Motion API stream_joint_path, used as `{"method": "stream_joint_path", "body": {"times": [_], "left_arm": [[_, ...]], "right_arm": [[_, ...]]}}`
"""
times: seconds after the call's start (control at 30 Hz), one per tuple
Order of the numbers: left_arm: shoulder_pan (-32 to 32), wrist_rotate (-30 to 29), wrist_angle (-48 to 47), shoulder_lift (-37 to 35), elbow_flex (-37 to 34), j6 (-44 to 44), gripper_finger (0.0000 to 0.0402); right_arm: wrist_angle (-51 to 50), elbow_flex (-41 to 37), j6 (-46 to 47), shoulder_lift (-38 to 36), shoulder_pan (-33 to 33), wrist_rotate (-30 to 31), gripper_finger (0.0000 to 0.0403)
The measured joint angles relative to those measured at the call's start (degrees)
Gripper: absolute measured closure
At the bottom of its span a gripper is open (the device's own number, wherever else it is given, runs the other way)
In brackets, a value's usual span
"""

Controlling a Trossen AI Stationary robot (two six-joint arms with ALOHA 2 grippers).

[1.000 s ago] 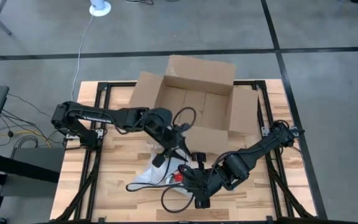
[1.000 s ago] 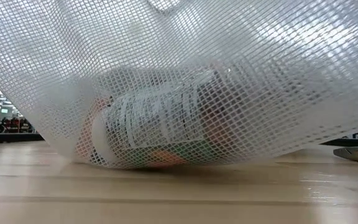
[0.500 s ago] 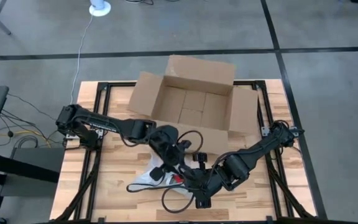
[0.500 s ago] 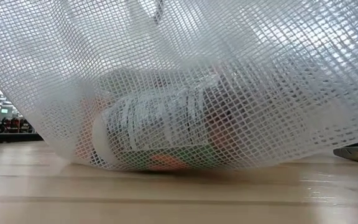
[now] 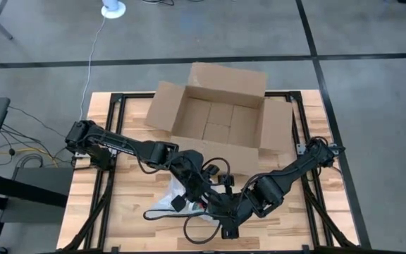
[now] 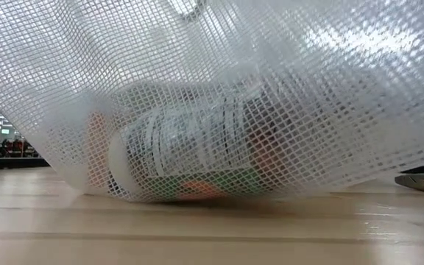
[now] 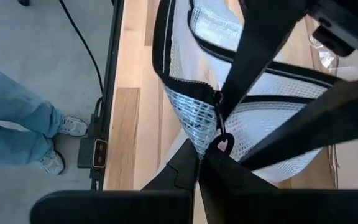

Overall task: Unpack boxes
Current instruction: Close the transparent zip bag

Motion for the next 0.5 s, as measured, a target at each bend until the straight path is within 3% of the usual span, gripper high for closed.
{"method": "stream_joint_path", "body": {"times": [0.37, 0.5], "left_arm": [[0.0, 1.3, 3.1, 0.9, -0.1, 0.3, 0.0311], [-0.3, 1.4, 3.9, 0.9, -0.1, 0.1, 0.0375]], "right_arm": [[0.8, 0.0, 0.1, 0.0, 0.8, -0.3, 0.0403], [0.8, 0.0, 0.2, -0.1, 0.8, -0.4, 0.0403]]}}
